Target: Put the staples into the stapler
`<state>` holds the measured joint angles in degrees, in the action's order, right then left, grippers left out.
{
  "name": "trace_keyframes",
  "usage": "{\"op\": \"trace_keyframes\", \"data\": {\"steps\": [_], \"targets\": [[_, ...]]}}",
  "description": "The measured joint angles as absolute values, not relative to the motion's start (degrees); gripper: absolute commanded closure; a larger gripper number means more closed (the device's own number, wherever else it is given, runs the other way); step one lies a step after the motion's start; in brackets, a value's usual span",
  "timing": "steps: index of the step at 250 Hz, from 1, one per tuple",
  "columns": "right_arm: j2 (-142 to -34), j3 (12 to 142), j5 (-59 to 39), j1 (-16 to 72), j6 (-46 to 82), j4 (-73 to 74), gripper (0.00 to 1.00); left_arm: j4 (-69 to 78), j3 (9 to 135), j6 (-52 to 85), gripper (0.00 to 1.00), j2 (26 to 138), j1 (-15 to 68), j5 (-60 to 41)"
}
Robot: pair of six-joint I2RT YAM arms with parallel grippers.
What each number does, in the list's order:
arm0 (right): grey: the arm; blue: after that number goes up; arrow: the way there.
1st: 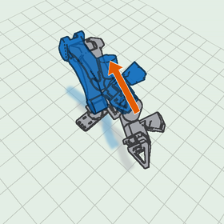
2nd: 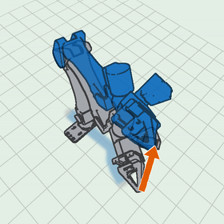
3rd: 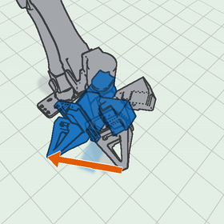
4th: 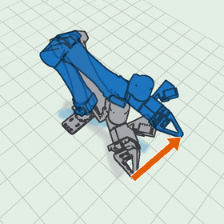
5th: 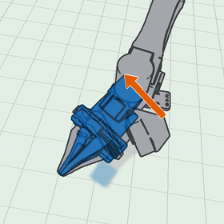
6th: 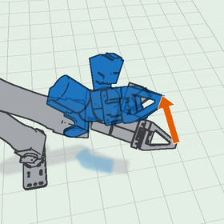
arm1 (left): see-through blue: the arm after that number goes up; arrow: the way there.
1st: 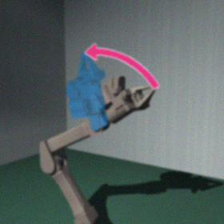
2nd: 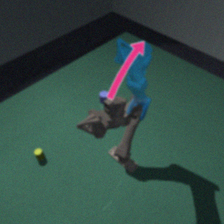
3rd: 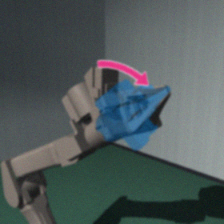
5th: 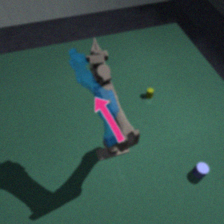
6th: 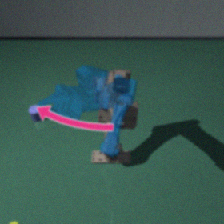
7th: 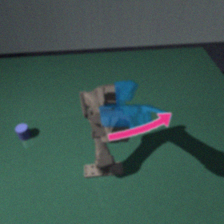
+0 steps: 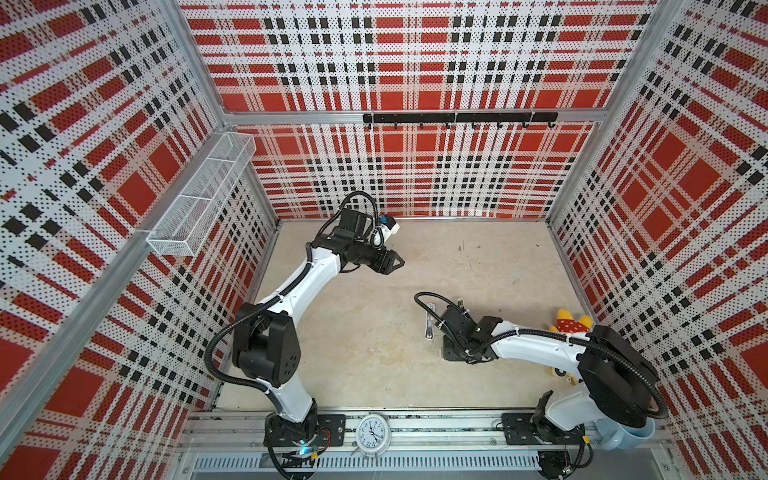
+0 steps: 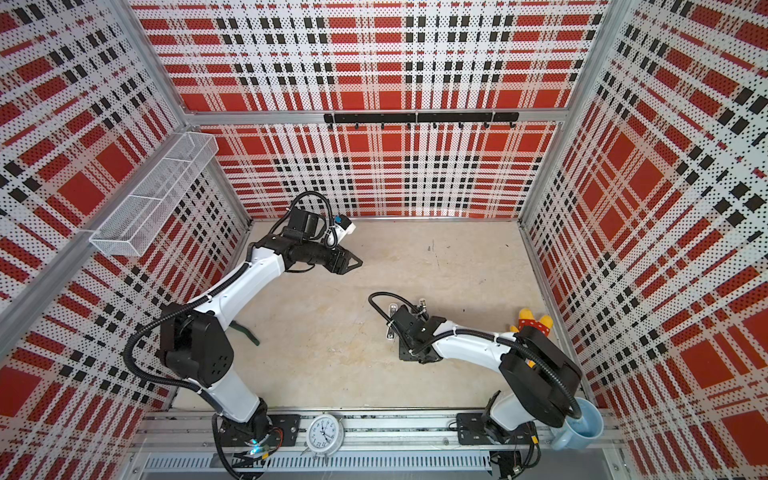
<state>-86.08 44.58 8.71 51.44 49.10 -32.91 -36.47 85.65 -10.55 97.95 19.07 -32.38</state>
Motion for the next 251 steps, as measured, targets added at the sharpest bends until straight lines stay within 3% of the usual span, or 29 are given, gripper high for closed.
{"op": "trace_keyframes", "data": {"steps": [131, 251], "targets": [[-88.0, 44.6, 9.3, 51.5, 49.1, -32.4, 0.79, -36.5, 85.6, -10.5, 0.36, 98.0, 19.1, -32.8], [-88.7, 45.3, 9.3, 51.8, 49.1, -32.1, 0.87, -36.5, 85.6, -10.5, 0.36, 98.1, 19.0, -32.8]]}}
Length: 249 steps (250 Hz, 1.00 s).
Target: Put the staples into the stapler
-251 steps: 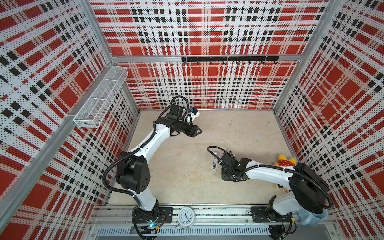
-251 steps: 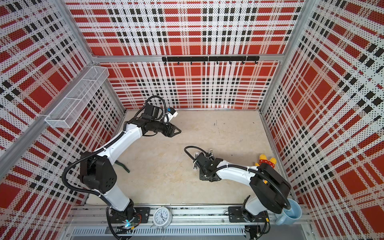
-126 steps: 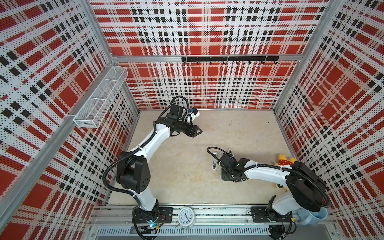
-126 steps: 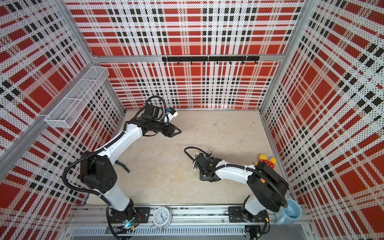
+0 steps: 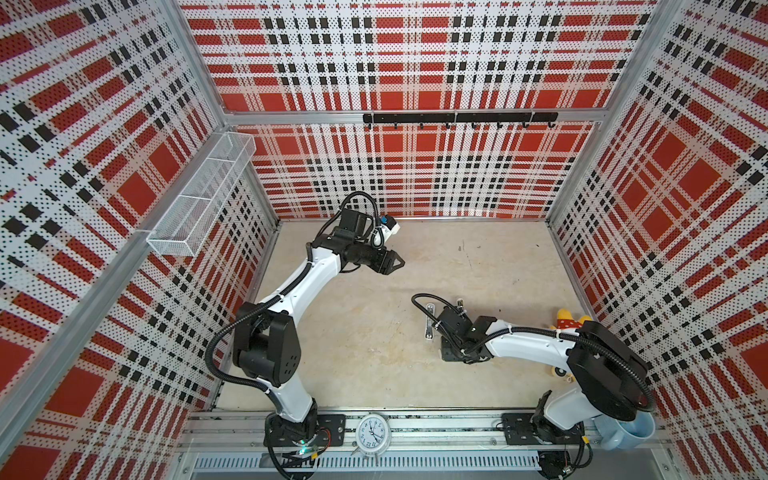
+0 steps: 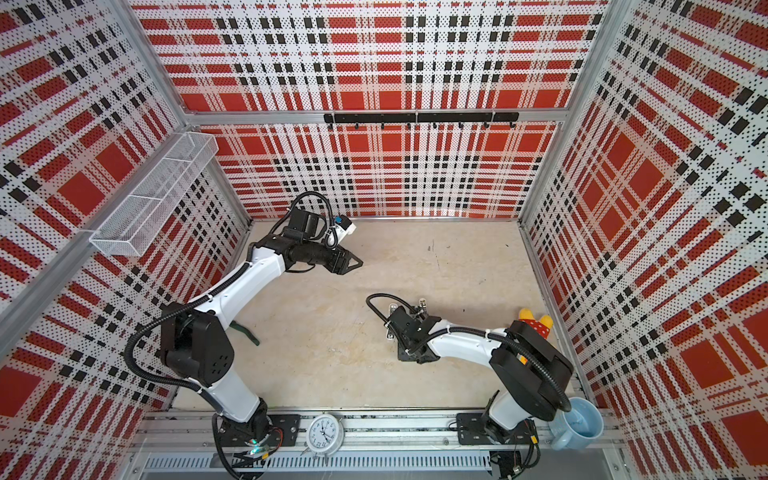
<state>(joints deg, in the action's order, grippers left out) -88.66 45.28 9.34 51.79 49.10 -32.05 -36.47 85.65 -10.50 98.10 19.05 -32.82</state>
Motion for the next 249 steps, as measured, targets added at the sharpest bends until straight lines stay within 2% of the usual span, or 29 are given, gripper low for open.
{"op": "trace_keyframes", "data": {"steps": [249], "targets": [[-86.5, 47.4, 11.0, 52.4, 47.5, -34.0, 0.87, -36.5, 85.5, -10.5, 0.36, 98.6, 19.0, -33.2]]}}
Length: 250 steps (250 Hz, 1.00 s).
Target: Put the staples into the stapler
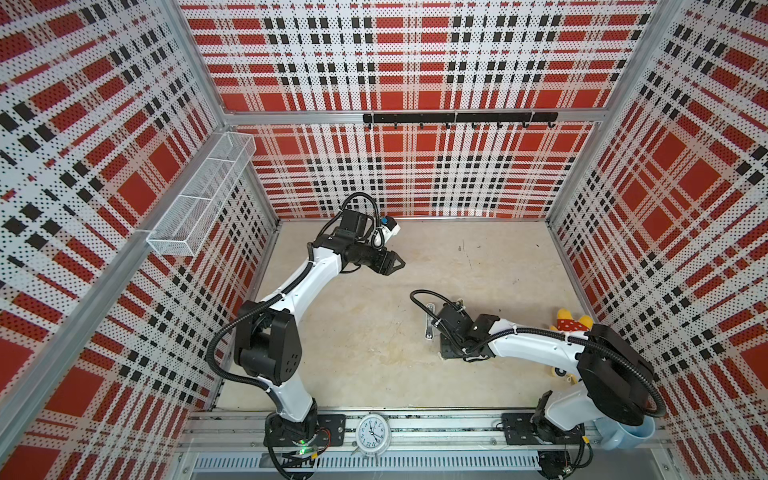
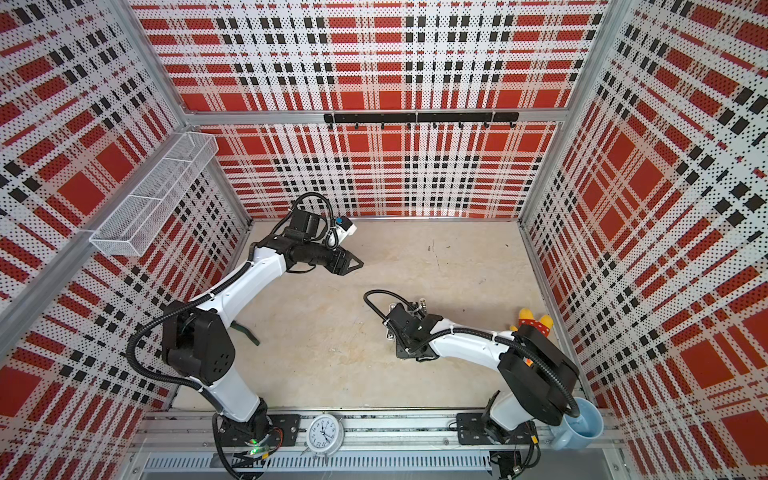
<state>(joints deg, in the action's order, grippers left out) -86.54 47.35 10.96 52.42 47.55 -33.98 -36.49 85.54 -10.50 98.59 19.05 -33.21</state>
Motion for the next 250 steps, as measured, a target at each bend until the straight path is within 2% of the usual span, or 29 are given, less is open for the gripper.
{"op": "trace_keyframes", "data": {"steps": [139, 250], "targets": [[-83.5, 49.8, 11.8, 52.4, 44.8, -35.8, 0.84, -38.4, 86.3, -11.3, 0.36, 98.6, 18.9, -34.6], [-83.2, 54.0, 13.3, 50.0, 38.3, -37.0, 0.87, -43.3, 88.8, -13.6, 0.36, 98.6, 16.9, -36.5]]}}
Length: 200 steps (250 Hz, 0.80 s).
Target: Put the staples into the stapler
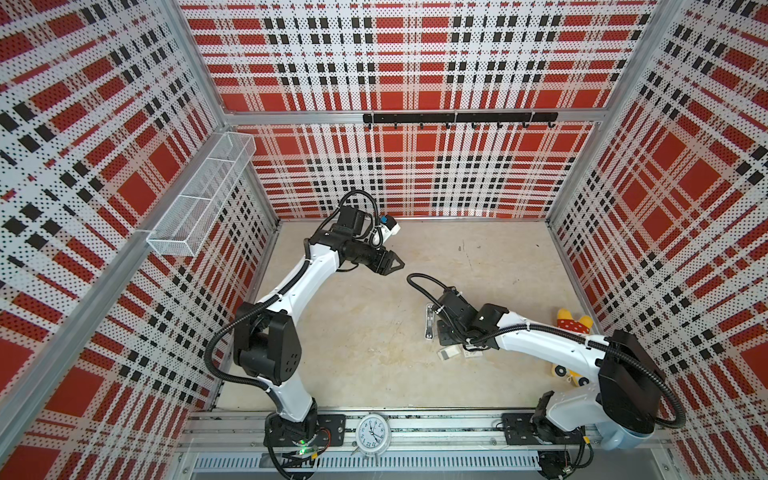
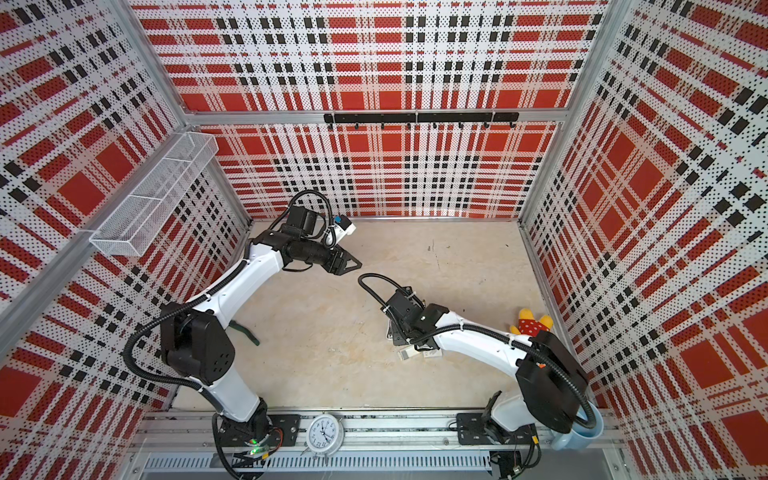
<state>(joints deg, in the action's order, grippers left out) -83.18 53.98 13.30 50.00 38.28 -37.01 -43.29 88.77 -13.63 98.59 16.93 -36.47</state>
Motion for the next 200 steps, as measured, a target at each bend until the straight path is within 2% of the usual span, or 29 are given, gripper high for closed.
{"op": "trace_keyframes", "data": {"steps": [200], "targets": [[-78.7, 47.9, 11.2, 36.8, 27.1, -31.9, 0.87, -51.4, 91.4, -18.0, 0.36, 97.8, 15.4, -38.0]]}}
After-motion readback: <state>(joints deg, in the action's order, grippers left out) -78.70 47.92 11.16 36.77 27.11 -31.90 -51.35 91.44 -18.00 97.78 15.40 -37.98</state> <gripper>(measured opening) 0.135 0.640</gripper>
